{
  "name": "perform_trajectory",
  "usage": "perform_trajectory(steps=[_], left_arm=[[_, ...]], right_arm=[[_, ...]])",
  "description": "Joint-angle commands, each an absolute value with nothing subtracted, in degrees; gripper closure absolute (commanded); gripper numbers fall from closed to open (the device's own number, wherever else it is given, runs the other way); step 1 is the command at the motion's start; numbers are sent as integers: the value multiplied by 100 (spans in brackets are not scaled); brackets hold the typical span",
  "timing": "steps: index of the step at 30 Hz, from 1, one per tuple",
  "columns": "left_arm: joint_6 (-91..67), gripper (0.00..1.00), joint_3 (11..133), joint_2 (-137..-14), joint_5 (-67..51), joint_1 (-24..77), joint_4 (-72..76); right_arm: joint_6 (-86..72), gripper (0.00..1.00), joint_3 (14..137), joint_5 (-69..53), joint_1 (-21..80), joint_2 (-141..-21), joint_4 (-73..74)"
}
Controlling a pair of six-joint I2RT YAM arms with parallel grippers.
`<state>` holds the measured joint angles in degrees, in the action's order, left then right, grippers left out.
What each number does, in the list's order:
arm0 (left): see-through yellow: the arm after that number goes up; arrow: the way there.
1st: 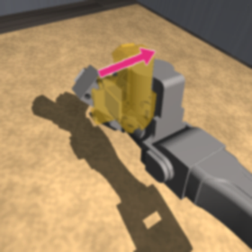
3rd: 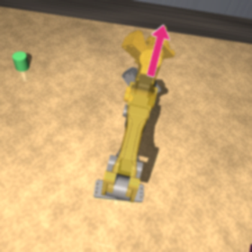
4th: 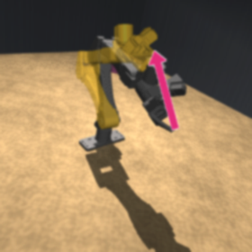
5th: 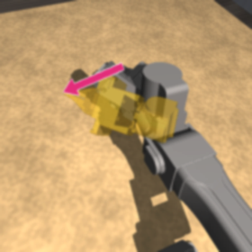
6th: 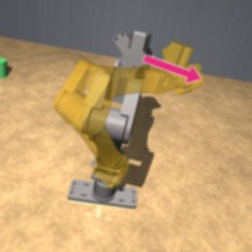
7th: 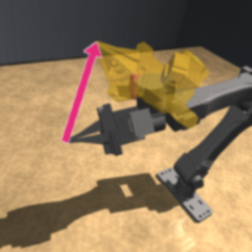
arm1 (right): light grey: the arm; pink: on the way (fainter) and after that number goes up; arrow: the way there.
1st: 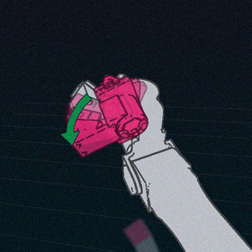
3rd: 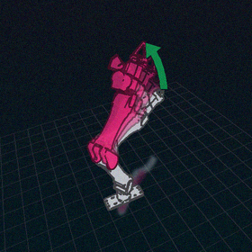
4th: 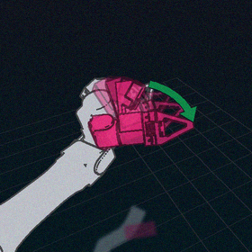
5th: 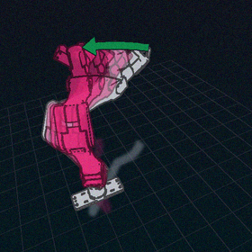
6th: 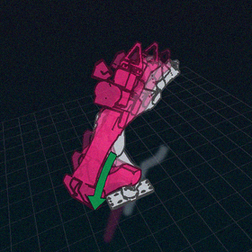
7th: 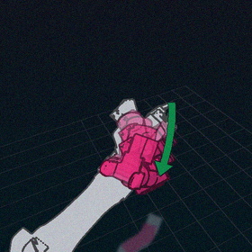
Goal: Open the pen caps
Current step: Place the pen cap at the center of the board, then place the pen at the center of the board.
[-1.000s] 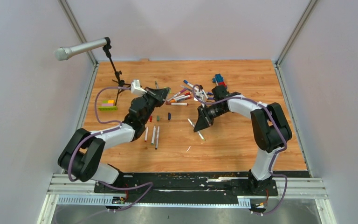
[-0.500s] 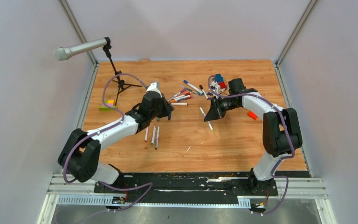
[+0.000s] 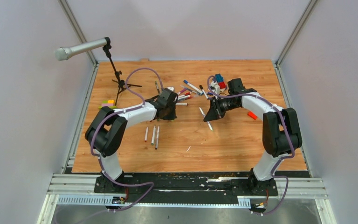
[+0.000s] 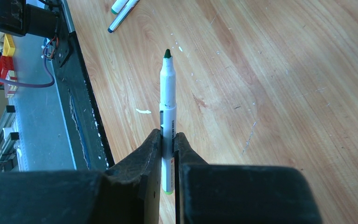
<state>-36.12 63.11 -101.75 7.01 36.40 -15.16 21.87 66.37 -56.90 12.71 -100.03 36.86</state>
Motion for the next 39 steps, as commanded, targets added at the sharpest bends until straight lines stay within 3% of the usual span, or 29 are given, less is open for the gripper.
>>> perform_trajectory(steps=[1,12,18,24,31,36,39], left_arm=[[-3356,96,6771,-10360,740,3652,-1667],[-3255,85,7068,-10801,856,3652,-1867],[-3244,70,7041,-10756,905,3648,-1908],[-3261,69,7044,-10521,880,3648,-1965],[-3222,66,6766,-9594,945,3649,-1992],[-3060,55,6102,-8634,987,3652,-1889],[-2967,49,5570,-7954,1130,3648,-1909]], right_arm=[[2191,100,6675,-5776,1279,-9852,3550],[2148,100,6658,-5857,1277,-9855,3524],[1884,100,6543,-6050,1307,-9844,3297],[1565,100,6425,-6203,1377,-9820,3071],[479,100,5983,-6272,1492,-9668,2181],[-957,100,5513,-5937,1870,-9624,1035],[-1874,100,5334,-4928,2434,-9595,725]])
